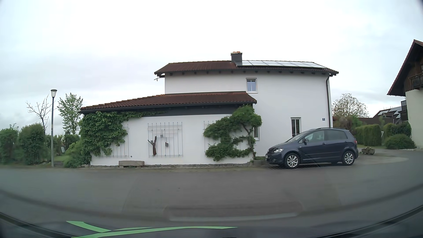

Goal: Follow the waypoints while adhering to traffic rules and regulations

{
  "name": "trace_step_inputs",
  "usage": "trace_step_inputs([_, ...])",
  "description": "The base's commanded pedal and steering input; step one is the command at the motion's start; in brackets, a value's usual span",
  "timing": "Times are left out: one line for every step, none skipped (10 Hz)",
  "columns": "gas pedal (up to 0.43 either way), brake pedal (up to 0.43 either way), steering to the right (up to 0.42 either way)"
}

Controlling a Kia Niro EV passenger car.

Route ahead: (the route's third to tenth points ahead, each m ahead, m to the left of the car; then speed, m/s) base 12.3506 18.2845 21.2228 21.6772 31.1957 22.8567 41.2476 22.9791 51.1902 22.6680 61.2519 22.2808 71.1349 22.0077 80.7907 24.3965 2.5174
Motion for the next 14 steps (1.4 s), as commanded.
trace_step_inputs([0.079,0.000,-0.229])
trace_step_inputs([0.079,0.000,-0.262])
trace_step_inputs([0.087,0.000,-0.292])
trace_step_inputs([0.087,0.000,-0.328])
trace_step_inputs([0.098,0.000,-0.371])
trace_step_inputs([0.110,0.000,-0.416])
trace_step_inputs([0.110,0.000,-0.445])
trace_step_inputs([0.118,0.000,-0.472])
trace_step_inputs([0.118,0.000,-0.489])
trace_step_inputs([0.118,0.000,-0.498])
trace_step_inputs([0.118,0.000,-0.508])
trace_step_inputs([0.118,0.000,-0.514])
trace_step_inputs([0.118,0.000,-0.514])
trace_step_inputs([0.118,0.000,-0.514])
